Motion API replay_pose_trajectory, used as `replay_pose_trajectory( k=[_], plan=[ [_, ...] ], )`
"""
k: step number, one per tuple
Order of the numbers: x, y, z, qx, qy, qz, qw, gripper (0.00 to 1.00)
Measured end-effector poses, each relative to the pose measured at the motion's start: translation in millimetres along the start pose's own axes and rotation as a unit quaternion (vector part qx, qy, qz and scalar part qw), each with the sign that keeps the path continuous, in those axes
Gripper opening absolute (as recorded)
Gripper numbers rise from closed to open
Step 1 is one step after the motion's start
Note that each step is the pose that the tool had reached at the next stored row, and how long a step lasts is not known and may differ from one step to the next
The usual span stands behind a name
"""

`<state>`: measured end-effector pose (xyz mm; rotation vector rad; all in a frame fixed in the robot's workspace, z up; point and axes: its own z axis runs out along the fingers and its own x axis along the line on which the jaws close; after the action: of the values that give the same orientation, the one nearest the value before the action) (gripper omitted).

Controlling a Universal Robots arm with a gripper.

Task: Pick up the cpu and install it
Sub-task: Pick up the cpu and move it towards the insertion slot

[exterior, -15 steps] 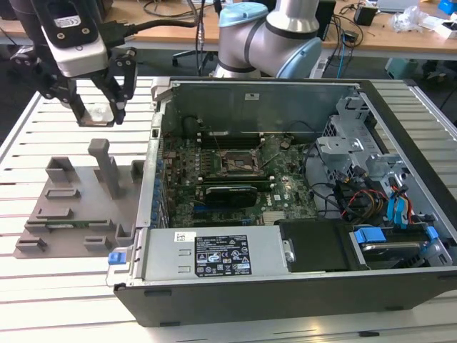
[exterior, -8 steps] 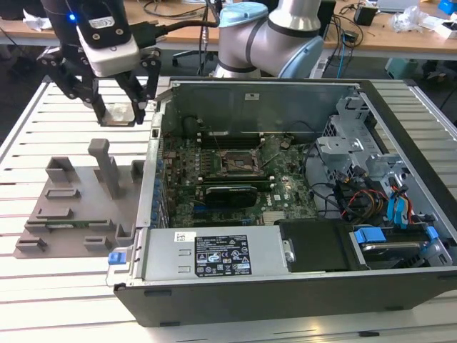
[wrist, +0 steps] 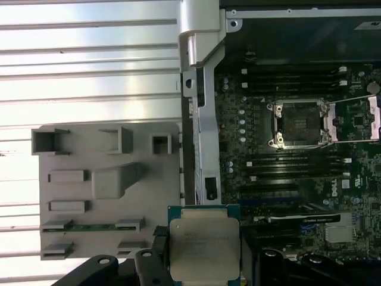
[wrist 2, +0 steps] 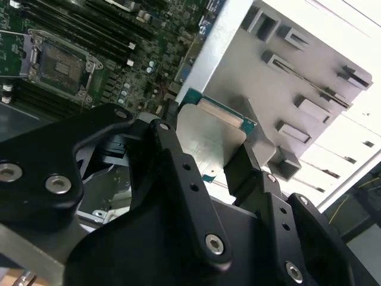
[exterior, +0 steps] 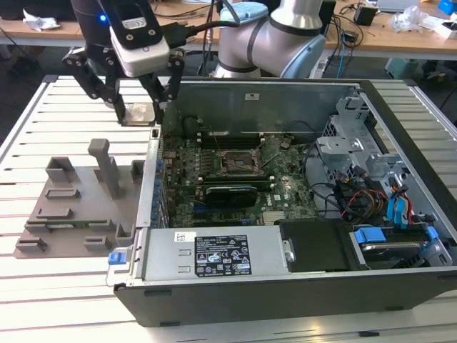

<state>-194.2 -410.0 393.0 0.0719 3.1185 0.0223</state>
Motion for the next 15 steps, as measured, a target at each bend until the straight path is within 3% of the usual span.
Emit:
replay_pose_trajectory(
  k=[15],
  plan=[
    [-45.4,2.2,1.0,0.0001,0.0015,0.000,1.0000,0.55]
  ],
)
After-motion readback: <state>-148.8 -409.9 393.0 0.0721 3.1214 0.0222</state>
